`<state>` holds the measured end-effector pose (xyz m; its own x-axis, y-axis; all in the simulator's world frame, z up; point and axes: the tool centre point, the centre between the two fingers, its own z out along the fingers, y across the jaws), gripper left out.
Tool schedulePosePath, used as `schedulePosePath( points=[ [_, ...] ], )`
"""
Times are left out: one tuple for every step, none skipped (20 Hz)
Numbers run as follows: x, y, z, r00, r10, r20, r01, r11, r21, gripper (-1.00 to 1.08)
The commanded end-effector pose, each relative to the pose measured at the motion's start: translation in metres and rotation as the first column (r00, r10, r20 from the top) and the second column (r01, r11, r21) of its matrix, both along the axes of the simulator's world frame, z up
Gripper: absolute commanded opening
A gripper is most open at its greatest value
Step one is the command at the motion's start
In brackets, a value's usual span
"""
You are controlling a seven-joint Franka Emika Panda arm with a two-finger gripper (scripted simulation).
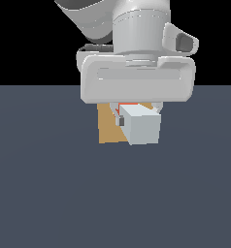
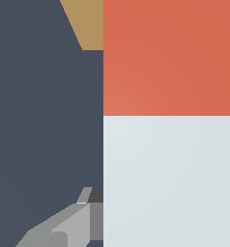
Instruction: Insert the peg into the horizontal hole in a box.
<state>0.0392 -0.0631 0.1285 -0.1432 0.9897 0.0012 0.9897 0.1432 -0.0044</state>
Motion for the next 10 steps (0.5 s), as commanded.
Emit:
schedulePosePath(
  points=[
    [0.0013, -0.0001, 0.0032, 1.0, -0.004, 0.005, 0.004, 1.0, 0.0, -1.0],
    [0.0013, -0.0001, 0.0028, 1.0, -0.002, 0.005, 0.002, 1.0, 0.0, -1.0],
    [0.0014, -0.0002, 0.0023, 1.0, 0.001, 0.005, -0.001, 1.0, -0.001, -1.0],
    [0.0015, -0.0002, 0.0018, 1.0, 0.004, 0.005, -0.004, 1.0, -0.001, -1.0],
    [0.0015, -0.0002, 0.0015, 1.0, 0.006, 0.005, -0.006, 1.0, -0.001, -1.0],
    [0.0016, -0.0002, 0.0014, 1.0, 0.007, 0.005, -0.007, 1.0, -0.001, -1.0],
    [0.0016, -0.0002, 0.0014, 1.0, 0.007, 0.005, -0.007, 1.0, -0.001, -1.0],
    [0.0016, -0.0002, 0.0014, 1.0, 0.007, 0.005, -0.007, 1.0, -0.001, -1.0],
    [0.0016, -0.0002, 0.0014, 1.0, 0.007, 0.005, -0.007, 1.0, -0.001, -1.0],
    [0.0, -0.0002, -0.0015, 1.0, 0.006, -0.001, -0.006, 1.0, 0.0, -1.0]
  ],
)
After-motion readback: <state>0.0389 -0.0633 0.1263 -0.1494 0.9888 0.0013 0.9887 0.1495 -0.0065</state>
